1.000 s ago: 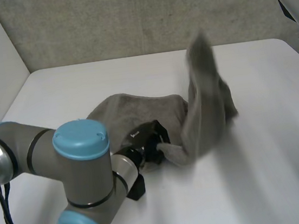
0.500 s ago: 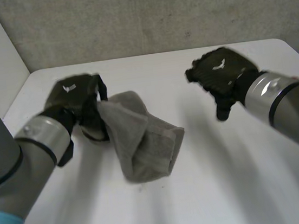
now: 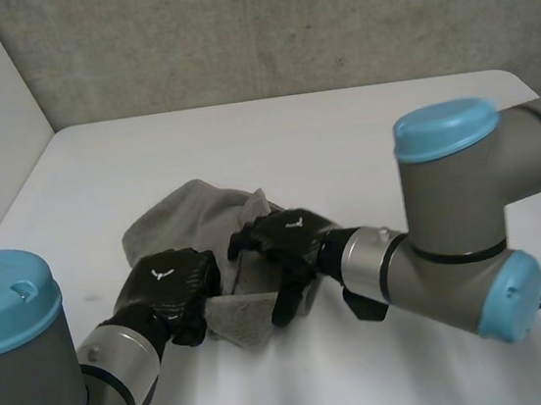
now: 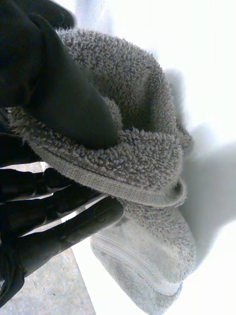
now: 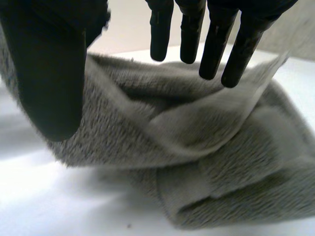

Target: Fold the towel.

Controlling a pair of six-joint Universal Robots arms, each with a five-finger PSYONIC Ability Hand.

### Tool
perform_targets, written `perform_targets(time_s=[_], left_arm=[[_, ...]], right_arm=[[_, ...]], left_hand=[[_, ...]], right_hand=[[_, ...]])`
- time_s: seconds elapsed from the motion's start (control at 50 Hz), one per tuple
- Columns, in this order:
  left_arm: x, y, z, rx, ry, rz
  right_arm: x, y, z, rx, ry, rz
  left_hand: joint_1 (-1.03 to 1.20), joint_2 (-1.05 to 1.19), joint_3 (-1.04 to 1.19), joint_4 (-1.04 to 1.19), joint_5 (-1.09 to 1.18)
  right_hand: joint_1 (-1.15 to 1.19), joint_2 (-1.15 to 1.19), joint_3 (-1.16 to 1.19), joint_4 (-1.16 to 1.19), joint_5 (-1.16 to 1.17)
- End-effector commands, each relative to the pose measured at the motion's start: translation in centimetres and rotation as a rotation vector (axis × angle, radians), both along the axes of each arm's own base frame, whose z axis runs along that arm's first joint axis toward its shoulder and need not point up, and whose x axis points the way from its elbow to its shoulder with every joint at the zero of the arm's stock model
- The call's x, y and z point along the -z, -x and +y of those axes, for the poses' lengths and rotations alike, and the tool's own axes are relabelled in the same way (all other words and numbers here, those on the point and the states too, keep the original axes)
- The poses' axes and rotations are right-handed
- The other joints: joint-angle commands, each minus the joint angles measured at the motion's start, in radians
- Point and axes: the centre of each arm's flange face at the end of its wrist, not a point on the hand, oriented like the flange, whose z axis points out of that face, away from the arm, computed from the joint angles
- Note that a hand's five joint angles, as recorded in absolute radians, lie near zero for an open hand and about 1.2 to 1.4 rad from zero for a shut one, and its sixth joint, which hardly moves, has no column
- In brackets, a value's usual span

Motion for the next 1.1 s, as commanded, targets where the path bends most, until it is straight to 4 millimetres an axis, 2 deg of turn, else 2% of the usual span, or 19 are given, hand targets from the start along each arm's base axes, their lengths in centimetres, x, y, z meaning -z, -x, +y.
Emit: perform_targets(time_s=[0.02, 0.08, 0.18, 0.24, 0.38, 0.42, 0.46, 0.48, 0.5, 0.52, 0.54, 0.56, 0.58, 0.62, 0.66, 0.8, 0.9, 1.04, 1.1], left_arm=[[-0.1, 0.0, -0.6, -0.012, 0.009, 0.005], [-0.2, 0.2, -1.0, -0.013, 0.018, 0.011], [0.3, 0.8, -1.8, -0.011, 0.011, 0.005], [1.0, 1.3, -2.6, -0.004, 0.003, -0.014], [-0.1, 3.7, -7.0, 0.035, 0.173, -0.069], [-2.1, 4.4, -8.7, 0.035, 0.286, -0.058], [-8.4, 5.9, -12.0, 0.002, 0.593, 0.019], [-8.4, 5.9, -12.0, 0.002, 0.595, 0.019], [-12.5, 6.4, -13.1, -0.027, 0.765, 0.088], [-16.9, 6.4, -13.8, -0.062, 0.938, 0.161], [-16.9, 6.4, -13.8, -0.063, 0.94, 0.162], [-21.1, 5.8, -14.0, -0.109, 1.1, 0.239], [-21.2, 5.8, -14.0, -0.109, 1.101, 0.24], [-26.2, 4.1, -14.1, -0.177, 1.295, 0.336], [-26.7, 4.2, -13.7, -0.162, 1.316, 0.343], [-20.8, 4.6, -14.3, -0.051, 1.14, 0.208], [-10.4, 3.5, -13.7, 0.034, 0.833, 0.041], [-0.1, 1.9, -10.4, 0.155, 0.532, -0.081], [4.1, 1.1, -9.2, 0.208, 0.419, -0.153]], right_arm=[[1.7, -0.7, -0.3, -0.001, -0.021, 0.021], [1.7, -0.8, -0.3, 0.0, -0.018, 0.021], [1.4, -0.8, -0.8, 0.009, 0.016, 0.039], [1.0, -0.7, -1.2, 0.017, 0.06, 0.063], [-5.0, -0.9, -5.1, 0.116, 0.652, 0.242], [-7.9, -1.2, -6.4, 0.206, 0.795, 0.191], [-11.1, -1.4, -7.4, 0.297, 0.926, 0.093], [-14.3, -1.4, -8.1, 0.37, 1.046, -0.019], [-17.8, -1.2, -8.0, 0.431, 1.166, -0.145], [-17.8, -1.2, -8.0, 0.431, 1.167, -0.146], [-21.2, -0.8, -7.4, 0.489, 1.284, -0.254], [-21.2, -0.7, -7.4, 0.49, 1.285, -0.255], [-23.9, -0.1, -6.6, 0.537, 1.367, -0.338], [-25.3, 0.5, -6.1, 0.56, 1.407, -0.379], [-26.3, 1.2, -5.6, 0.565, 1.42, -0.381], [-22.1, 1.1, -5.7, 0.489, 1.301, -0.244], [-16.9, 1.4, -5.3, 0.405, 1.156, -0.078], [-6.0, 2.8, -2.3, 0.215, 0.809, 0.234], [-3.6, 3.1, -1.8, 0.18, 0.739, 0.288]], left_hand=[[0.225, 0.184, 0.186, 0.179, 0.192], [0.225, 0.184, 0.186, 0.179, 0.192], [0.225, 0.184, 0.186, 0.179, 0.192], [0.225, 0.184, 0.186, 0.179, 0.192], [0.225, 0.184, 0.186, 0.179, 0.192], [0.225, 0.184, 0.186, 0.179, 0.192], [0.225, 0.184, 0.186, 0.179, 0.192], [0.225, 0.184, 0.186, 0.179, 0.192], [0.225, 0.184, 0.186, 0.179, 0.192], [0.225, 0.184, 0.186, 0.179, 0.192], [0.225, 0.184, 0.186, 0.179, 0.192], [0.225, 0.184, 0.186, 0.179, 0.192], [0.225, 0.184, 0.186, 0.179, 0.192], [0.225, 0.184, 0.186, 0.179, 0.192], [0.225, 0.184, 0.186, 0.179, 0.192], [0.225, 0.184, 0.186, 0.179, 0.192], [0.225, 0.184, 0.186, 0.179, 0.192], [0.225, 0.184, 0.186, 0.179, 0.192], [0.225, 0.184, 0.186, 0.179, 0.192]], right_hand=[[0.313, 0.263, 0.271, 0.26, 0.256], [0.337, 0.287, 0.294, 0.284, 0.28], [1.055, 1.005, 1.012, 1.002, 0.997], [1.055, 1.005, 1.013, 1.003, 0.998], [1.055, 1.005, 1.013, 1.003, 0.998], [1.055, 1.005, 1.013, 1.003, 0.998], [1.055, 1.005, 1.013, 1.003, 0.998], [1.055, 1.005, 1.013, 1.003, 0.998], [1.055, 1.005, 1.013, 1.003, 0.998], [1.055, 1.005, 1.013, 1.003, 0.998], [1.055, 1.005, 1.013, 1.003, 0.998], [1.055, 1.005, 1.013, 1.003, 0.998], [1.055, 1.005, 1.013, 1.003, 0.998], [1.055, 1.005, 1.013, 1.003, 0.998], [1.055, 1.005, 1.013, 1.003, 0.998], [1.055, 1.005, 1.013, 1.003, 0.998], [1.055, 1.005, 1.013, 1.003, 0.998], [1.055, 1.005, 1.013, 1.003, 0.998], [1.055, 1.005, 1.013, 1.003, 0.998]])
